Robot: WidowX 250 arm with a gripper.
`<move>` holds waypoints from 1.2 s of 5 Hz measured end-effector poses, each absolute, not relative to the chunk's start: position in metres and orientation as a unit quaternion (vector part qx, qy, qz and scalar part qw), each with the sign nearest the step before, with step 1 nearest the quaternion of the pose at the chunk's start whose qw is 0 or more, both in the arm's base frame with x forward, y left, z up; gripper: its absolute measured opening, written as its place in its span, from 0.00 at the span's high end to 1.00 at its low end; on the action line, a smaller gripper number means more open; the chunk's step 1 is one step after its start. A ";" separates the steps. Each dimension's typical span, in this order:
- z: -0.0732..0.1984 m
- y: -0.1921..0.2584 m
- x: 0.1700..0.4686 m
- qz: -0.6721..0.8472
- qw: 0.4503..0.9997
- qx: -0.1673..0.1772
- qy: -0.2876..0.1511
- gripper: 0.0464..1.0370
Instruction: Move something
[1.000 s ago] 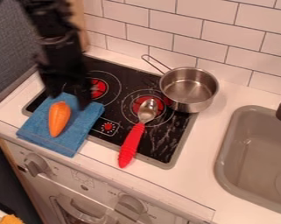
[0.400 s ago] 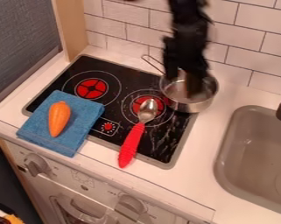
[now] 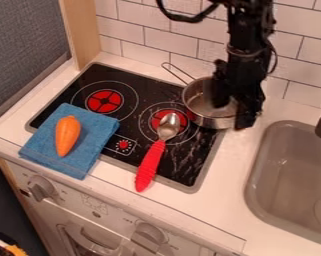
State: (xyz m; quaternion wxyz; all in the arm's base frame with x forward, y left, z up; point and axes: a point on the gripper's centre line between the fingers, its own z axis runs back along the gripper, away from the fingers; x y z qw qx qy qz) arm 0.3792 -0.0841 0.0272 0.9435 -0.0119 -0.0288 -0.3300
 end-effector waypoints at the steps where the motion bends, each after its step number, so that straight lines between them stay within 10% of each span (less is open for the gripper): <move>1: 0.023 -0.087 0.380 -0.330 0.943 -0.008 -0.030 0.40; 3: 0.019 -0.087 0.378 -0.333 0.943 0.000 -0.030 0.90; 6: 0.052 -0.085 0.376 -0.312 0.947 -0.032 -0.076 0.96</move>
